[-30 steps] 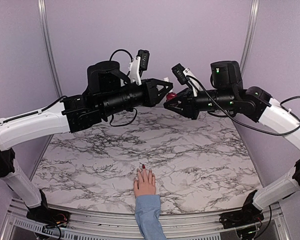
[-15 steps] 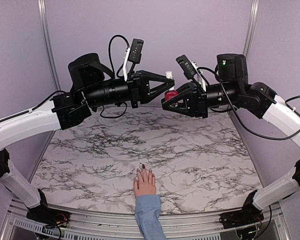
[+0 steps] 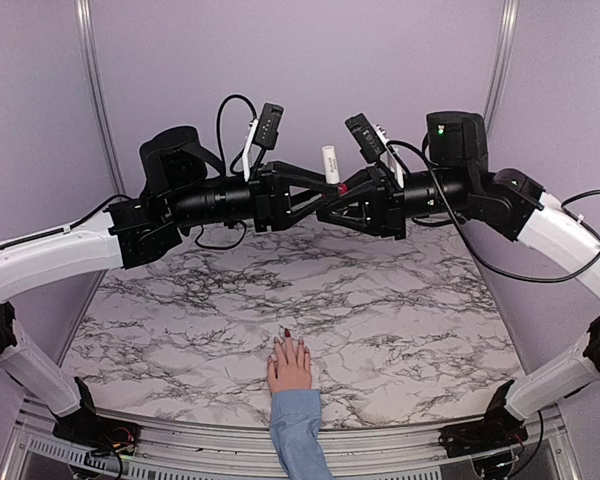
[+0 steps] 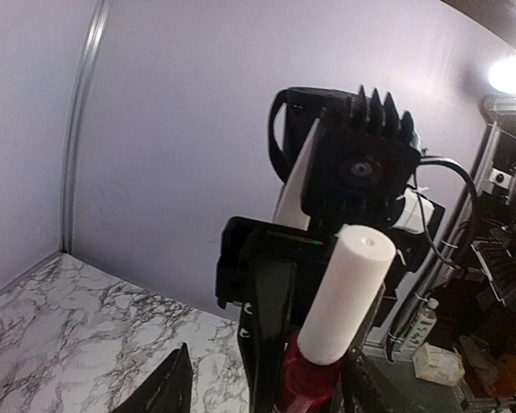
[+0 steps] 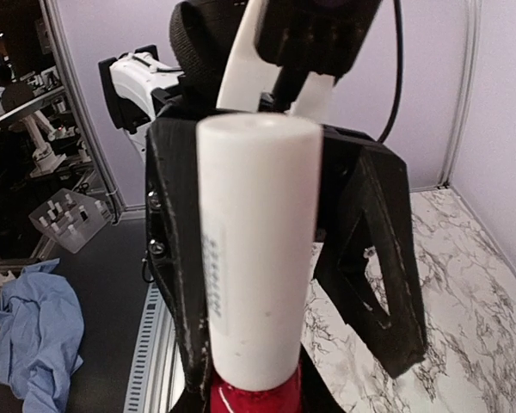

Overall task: Paint the nails
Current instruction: Screw the nail polish bottle cap onto the nail polish bottle.

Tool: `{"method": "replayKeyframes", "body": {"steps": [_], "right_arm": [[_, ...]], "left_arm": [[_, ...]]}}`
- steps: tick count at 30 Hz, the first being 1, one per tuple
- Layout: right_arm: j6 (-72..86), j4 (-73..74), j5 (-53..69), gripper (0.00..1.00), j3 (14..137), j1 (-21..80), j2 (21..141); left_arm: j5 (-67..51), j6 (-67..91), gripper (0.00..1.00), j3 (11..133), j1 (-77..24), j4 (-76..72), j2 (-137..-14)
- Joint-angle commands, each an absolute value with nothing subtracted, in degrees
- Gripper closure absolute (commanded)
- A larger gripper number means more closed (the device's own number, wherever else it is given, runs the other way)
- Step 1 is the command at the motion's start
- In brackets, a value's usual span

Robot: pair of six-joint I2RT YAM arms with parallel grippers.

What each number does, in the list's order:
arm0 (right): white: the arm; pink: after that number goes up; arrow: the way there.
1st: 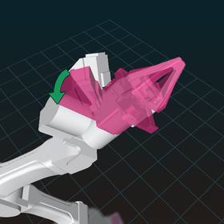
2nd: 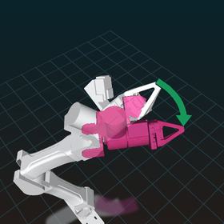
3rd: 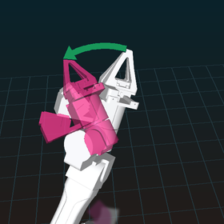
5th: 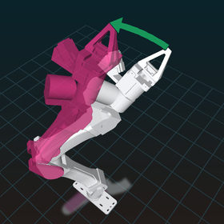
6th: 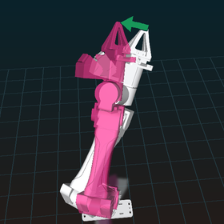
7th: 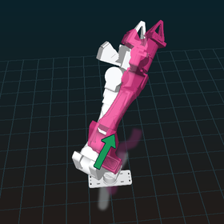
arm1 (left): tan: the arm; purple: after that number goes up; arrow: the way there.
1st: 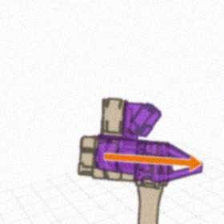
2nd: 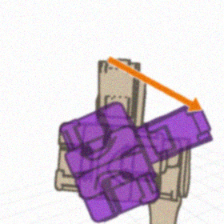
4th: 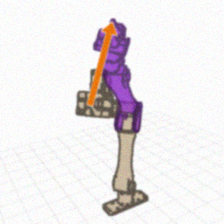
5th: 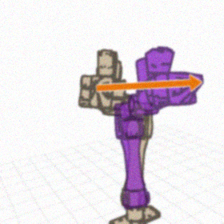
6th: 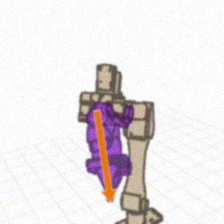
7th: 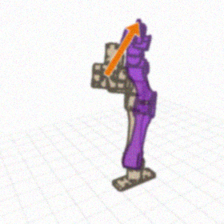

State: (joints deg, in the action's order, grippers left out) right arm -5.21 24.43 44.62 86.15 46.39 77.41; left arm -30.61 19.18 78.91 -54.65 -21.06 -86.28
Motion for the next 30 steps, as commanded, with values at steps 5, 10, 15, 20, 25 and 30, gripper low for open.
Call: {"method": "replayKeyframes", "body": {"steps": [5,10,15,20,25,30], "right_arm": [[-0.37,11.09,29.42,1.00,79.80,46.80,79.65],[3.03,12.90,21.94,1.00,83.01,47.16,83.01],[3.05,13.21,14.29,1.00,81.82,47.14,81.88],[2.83,15.18,10.50,1.00,82.71,46.79,81.48],[6.31,12.83,8.59,1.00,80.79,46.56,81.11],[10.76,9.73,10.25,1.00,80.07,46.38,81.66]], "left_arm": [[-10.75,22.55,0.34,72.49,-48.40,-19.01,-76.75],[-7.32,20.53,0.34,75.52,-45.62,-10.42,-77.00],[-8.19,20.33,0.37,76.93,-46.13,-8.71,-80.37],[-4.00,22.94,0.36,80.12,-47.99,-10.33,-83.83],[-4.60,19.97,0.35,79.58,-51.79,-11.59,-84.88],[-7.13,17.76,0.38,79.46,-52.79,-12.22,-85.06]]}}
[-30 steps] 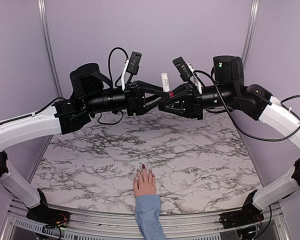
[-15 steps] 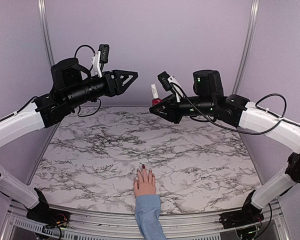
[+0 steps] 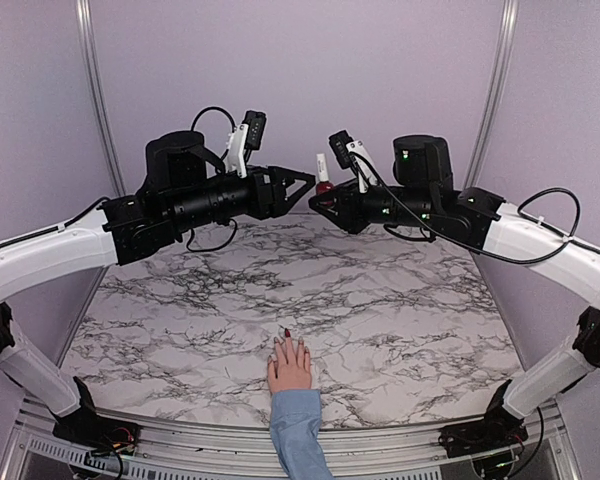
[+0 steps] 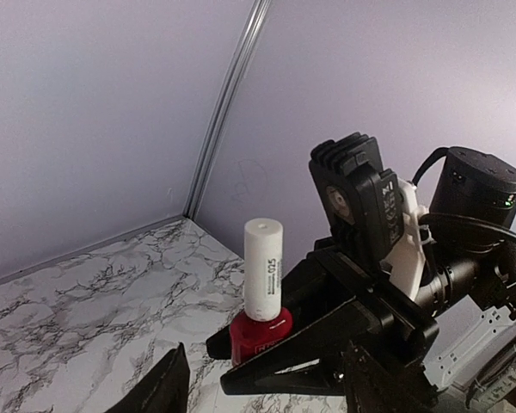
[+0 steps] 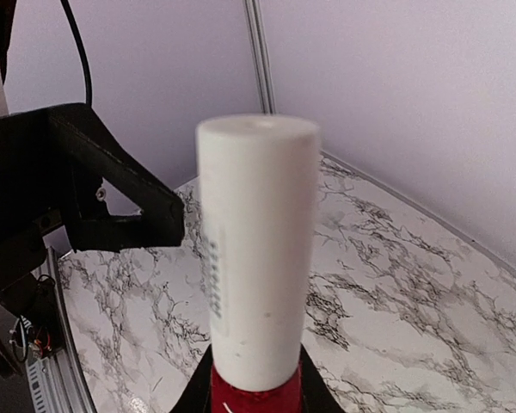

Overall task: Paint the nails
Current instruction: Screw the nail polish bottle cap onto the nail polish bottle.

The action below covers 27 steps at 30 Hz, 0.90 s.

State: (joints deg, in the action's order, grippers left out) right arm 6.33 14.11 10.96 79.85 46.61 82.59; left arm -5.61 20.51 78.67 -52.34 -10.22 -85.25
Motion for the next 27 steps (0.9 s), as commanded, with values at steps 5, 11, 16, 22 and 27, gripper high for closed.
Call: {"method": "replayKeyframes", "body": {"steps": [5,11,16,22,27], "right_arm": [[10.38,9.74,10.81,1.00,80.37,46.49,82.38],[8.02,12.46,11.77,1.00,82.02,46.66,83.31],[6.57,13.57,12.38,1.00,83.64,46.72,84.68],[5.91,13.18,12.46,1.00,84.26,46.97,85.66],[5.05,13.23,12.98,1.00,84.50,46.97,85.91]], "left_arm": [[-5.42,17.44,0.42,80.71,-52.78,-12.47,-86.04],[-4.56,16.36,0.45,83.87,-52.76,-12.48,-89.07],[-5.72,17.23,0.48,86.04,-52.74,-12.72,-91.02],[-4.43,18.45,0.62,87.01,-52.75,-12.91,-92.34],[-4.96,18.98,0.75,87.47,-52.74,-13.01,-93.23]]}}
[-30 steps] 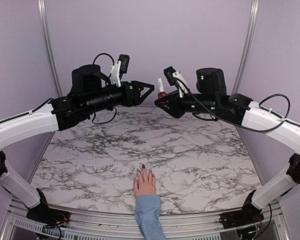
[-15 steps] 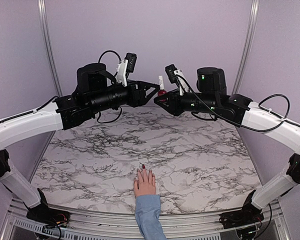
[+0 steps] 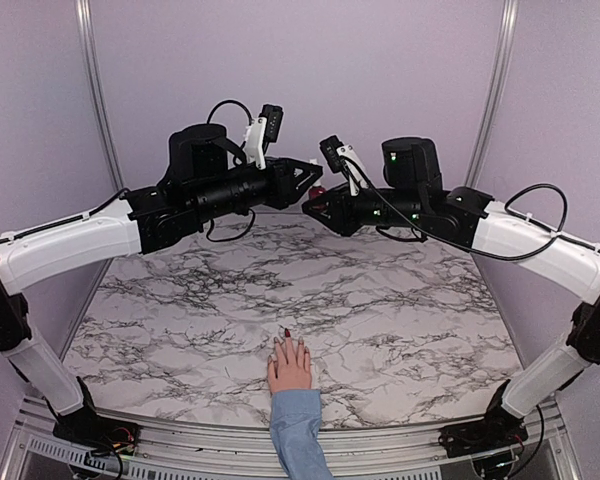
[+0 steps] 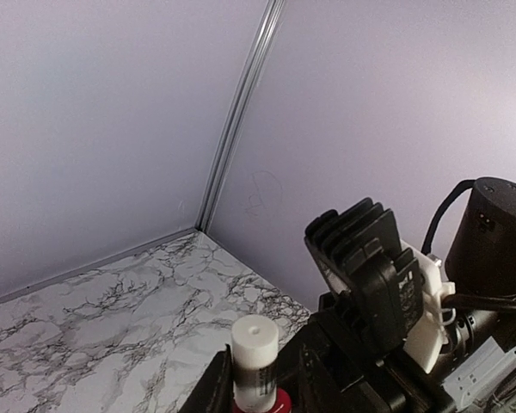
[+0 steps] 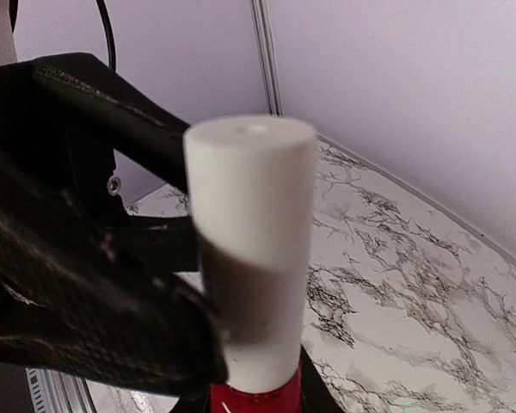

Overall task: Paint the nails
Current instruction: Screw the nail polish bottle cap onto the nail polish bottle.

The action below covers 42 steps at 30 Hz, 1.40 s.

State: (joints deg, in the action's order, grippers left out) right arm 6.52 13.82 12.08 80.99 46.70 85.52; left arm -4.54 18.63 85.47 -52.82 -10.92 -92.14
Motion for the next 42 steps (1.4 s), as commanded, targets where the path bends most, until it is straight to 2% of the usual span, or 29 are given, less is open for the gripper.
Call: {"method": "replayKeyframes", "body": {"steps": [1,6,12,31,35,42], "right_arm": [[4.94,13.39,13.00,1.00,84.54,46.98,85.89],[4.25,13.92,13.29,1.00,85.44,46.98,86.04],[2.81,14.30,16.55,1.00,86.76,47.02,85.80],[-1.62,10.22,45.26,1.00,90.30,46.91,84.81],[-2.00,8.37,51.41,1.00,90.42,46.93,84.32],[-2.44,9.81,53.60,1.00,91.95,47.00,84.11]], "left_arm": [[-4.81,19.01,0.77,87.45,-52.79,-13.01,-93.30],[-5.37,19.02,0.85,87.29,-52.51,-12.77,-93.50],[-8.71,19.40,1.00,86.31,-51.64,-12.57,-92.87],[-46.38,13.51,1.00,80.63,-47.82,-14.52,-90.97],[-51.90,13.86,1.00,80.20,-47.56,-15.66,-91.69],[-56.35,16.80,1.00,79.16,-45.39,-18.38,-91.26]]}}
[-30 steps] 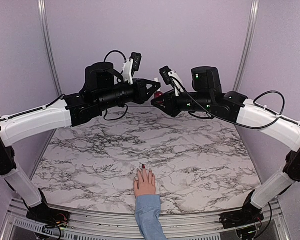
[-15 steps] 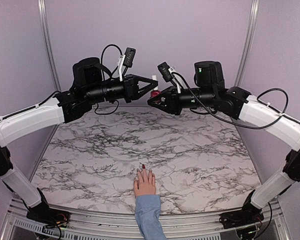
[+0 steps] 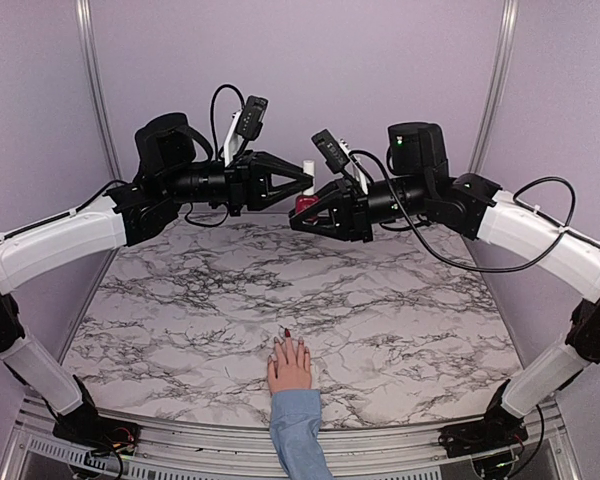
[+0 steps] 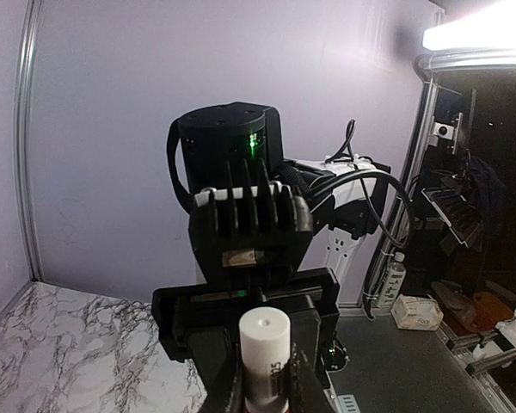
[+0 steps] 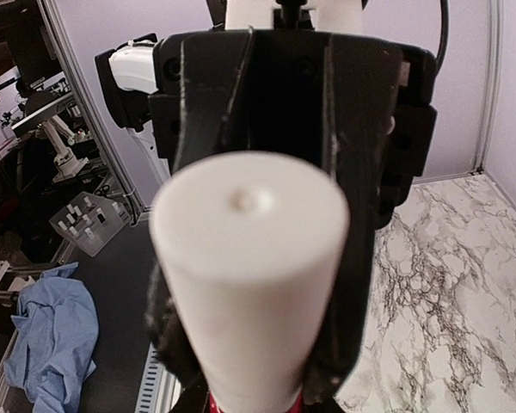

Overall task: Paint the nails
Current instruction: Screw the nail polish bottle cap onto the nail polish bottle.

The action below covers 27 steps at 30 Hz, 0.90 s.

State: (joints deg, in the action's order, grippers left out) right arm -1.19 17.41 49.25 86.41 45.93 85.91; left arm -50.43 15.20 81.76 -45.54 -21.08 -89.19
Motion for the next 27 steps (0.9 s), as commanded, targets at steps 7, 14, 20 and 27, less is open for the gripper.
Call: {"method": "replayKeyframes", "body": {"steps": [7,14,20,27], "right_arm": [[-0.45,9.98,47.10,1.00,87.93,46.25,83.73],[1.68,9.68,44.21,1.00,84.94,45.88,83.58],[2.63,11.62,39.59,1.00,85.41,45.79,84.60],[4.22,15.95,20.95,1.00,86.55,45.75,85.25]], "left_arm": [[-50.62,19.42,0.92,79.41,-43.73,-19.27,-89.80],[-43.20,17.55,0.79,76.26,-42.22,-19.51,-84.33],[-37.20,17.99,0.64,74.84,-41.84,-19.64,-81.21],[-26.22,18.46,0.58,72.22,-43.22,-19.82,-77.85]]}}
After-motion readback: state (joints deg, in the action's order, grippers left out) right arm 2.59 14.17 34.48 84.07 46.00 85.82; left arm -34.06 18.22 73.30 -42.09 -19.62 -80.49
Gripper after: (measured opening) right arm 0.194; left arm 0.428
